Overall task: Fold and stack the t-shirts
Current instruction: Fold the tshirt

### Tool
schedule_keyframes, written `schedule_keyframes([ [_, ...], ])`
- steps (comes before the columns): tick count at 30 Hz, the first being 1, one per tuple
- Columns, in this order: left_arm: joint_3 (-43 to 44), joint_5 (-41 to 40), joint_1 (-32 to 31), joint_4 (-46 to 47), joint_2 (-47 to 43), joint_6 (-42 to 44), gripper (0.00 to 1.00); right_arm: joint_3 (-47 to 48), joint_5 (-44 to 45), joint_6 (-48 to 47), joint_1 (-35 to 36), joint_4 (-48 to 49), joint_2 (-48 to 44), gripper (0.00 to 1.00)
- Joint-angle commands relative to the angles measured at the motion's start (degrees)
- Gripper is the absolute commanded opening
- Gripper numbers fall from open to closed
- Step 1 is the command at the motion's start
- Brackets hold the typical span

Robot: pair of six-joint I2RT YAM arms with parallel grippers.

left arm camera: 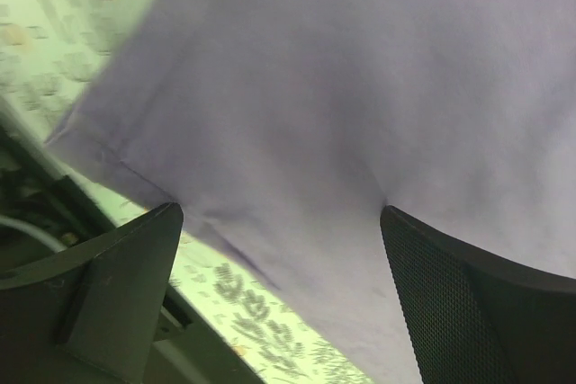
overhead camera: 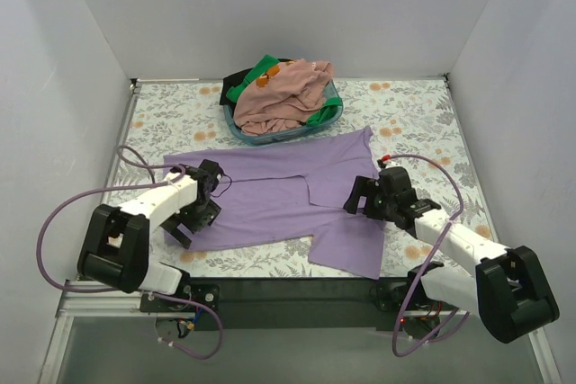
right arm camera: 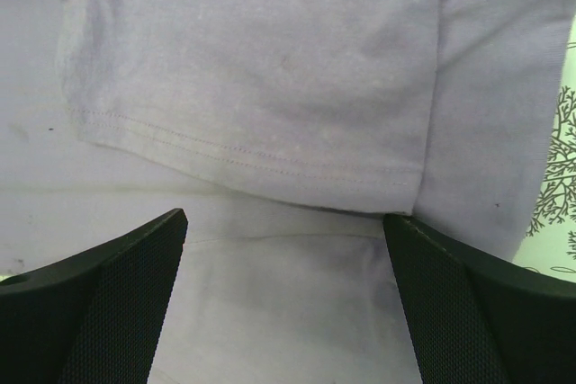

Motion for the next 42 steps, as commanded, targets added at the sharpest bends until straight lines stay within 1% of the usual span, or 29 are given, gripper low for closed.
schedule_keyframes([
  [1,-0.3,-5.2,0.8,-8.9,-3.7,-10.3,0.92,-4.7,1.3,-0.9,-0.9,-8.7,1.4,0.98],
  [3,0.0,-6.1,0.8,-11.7,-6.5,-13.5,0.93,-5.0,0.6,-0.9,-0.9,-8.7,0.5,0.98],
  [6,0.7,-5.2,1.2,-12.6,-10.5,-14.3,0.93,-4.8,0.6,-1.3,-0.9,-9.0,-1.6,0.98],
  [7,0.8,-5.4,1.2,-12.6,-11.3,-14.5,0.93,-4.5,0.6,-1.4,-0.9,-9.2,-2.6,0.98],
  [8,0.6,-5.7,1.4,-12.4,-13.0,-14.6,0.93,-4.1,-1.3,-1.6,-0.9,-9.6,-3.7,0.98],
  [11,0.0,-5.4,1.7,-10.5,-13.9,-13.3,0.93,-3.2,-2.1,-1.6,-0.9,-10.4,-5.1,0.98],
  [14,-0.6,-3.0,1.7,-9.0,-12.3,-10.8,0.93,-2.1,-2.8,-2.0,-0.9,-12.5,-7.4,0.99],
  [16,-1.6,-1.1,1.6,-9.5,-11.1,-11.2,0.93,-1.2,-3.0,-2.2,-0.9,-14.7,-9.6,0.98],
  [18,-1.6,-1.7,1.6,-7.6,-9.8,-10.9,0.93,-0.9,-3.4,-2.2,-0.9,-15.7,-11.2,0.99],
  [21,0.8,-1.9,1.7,-3.3,-7.5,-8.2,0.93,0.9,-2.9,-3.5,-0.9,-17.1,-12.9,0.98],
  [24,4.9,-2.4,1.9,-1.1,-3.6,-5.0,0.93,4.9,-3.1,-5.7,-0.9,-18.0,-11.4,0.98],
  [26,8.1,-4.6,2.8,-1.7,-1.7,-4.5,0.96,8.9,-3.1,-6.7,-0.9,-17.9,-8.5,0.98],
  [27,9.3,-5.3,4.2,-1.9,0.0,-3.6,0.97,10.4,-2.1,-7.7,-1.0,-17.9,-7.0,0.99],
  [28,10.1,-5.7,5.2,-1.6,0.5,-2.5,0.98,12.1,-1.9,-8.4,-1.0,-17.9,-3.6,0.99],
  [29,11.0,-5.4,7.6,0.7,0.9,0.8,0.98,16.2,-1.8,-10.1,-1.0,-17.8,-1.9,0.98],
  [30,11.2,-4.7,8.9,2.9,1.0,4.2,0.98,17.9,-1.5,-10.1,-1.0,-17.1,0.1,0.98],
  [31,11.1,-4.0,10.3,5.5,1.2,6.9,0.98,19.6,-1.7,-12.1,-1.0,-15.7,3.8,0.98],
  [32,10.8,-1.7,11.9,10.2,1.3,8.8,0.98,21.2,-1.9,-13.8,-1.0,-14.1,6.0,0.99],
  [33,10.6,0.3,15.5,12.9,1.5,11.3,0.98,25.0,-1.1,-14.7,-1.0,-11.8,8.2,0.98],
  [34,10.4,3.1,17.2,15.2,2.4,14.6,0.98,27.3,-0.9,-16.0,-1.2,-11.6,13.0,0.98],
  [35,10.3,6.9,19.4,19.0,2.9,15.5,0.98,29.4,-0.7,-16.5,-1.3,-11.5,15.4,0.98],
  [36,10.3,8.2,19.6,21.3,3.8,16.1,0.98,33.4,-0.5,-17.1,-1.4,-10.1,17.6,0.98],
  [37,10.5,9.1,19.6,23.3,5.4,17.5,0.98,35.0,-0.5,-17.8,-1.7,-9.2,21.8,0.98],
  [38,11.0,10.1,19.6,25.3,6.8,18.6,0.98,37.0,-0.5,-18.2,-2.2,-8.6,23.8,0.98],
  [39,12.7,12.7,19.6,28.5,8.3,19.7,0.98,38.7,-0.6,-18.4,-3.2,-8.2,25.8,0.98],
  [40,14.2,13.6,19.6,28.6,10.0,21.0,0.98,41.7,-1.2,-18.4,-3.9,-8.2,29.8,0.98],
  [41,16.2,13.8,19.6,27.5,14.3,21.6,0.98,42.7,-2.5,-18.0,-5.5,-8.1,31.5,0.98],
  [42,19.6,12.6,19.6,26.7,16.4,21.8,0.98,43.5,-3.2,-17.6,-6.3,-8.0,34.7,0.98],
])
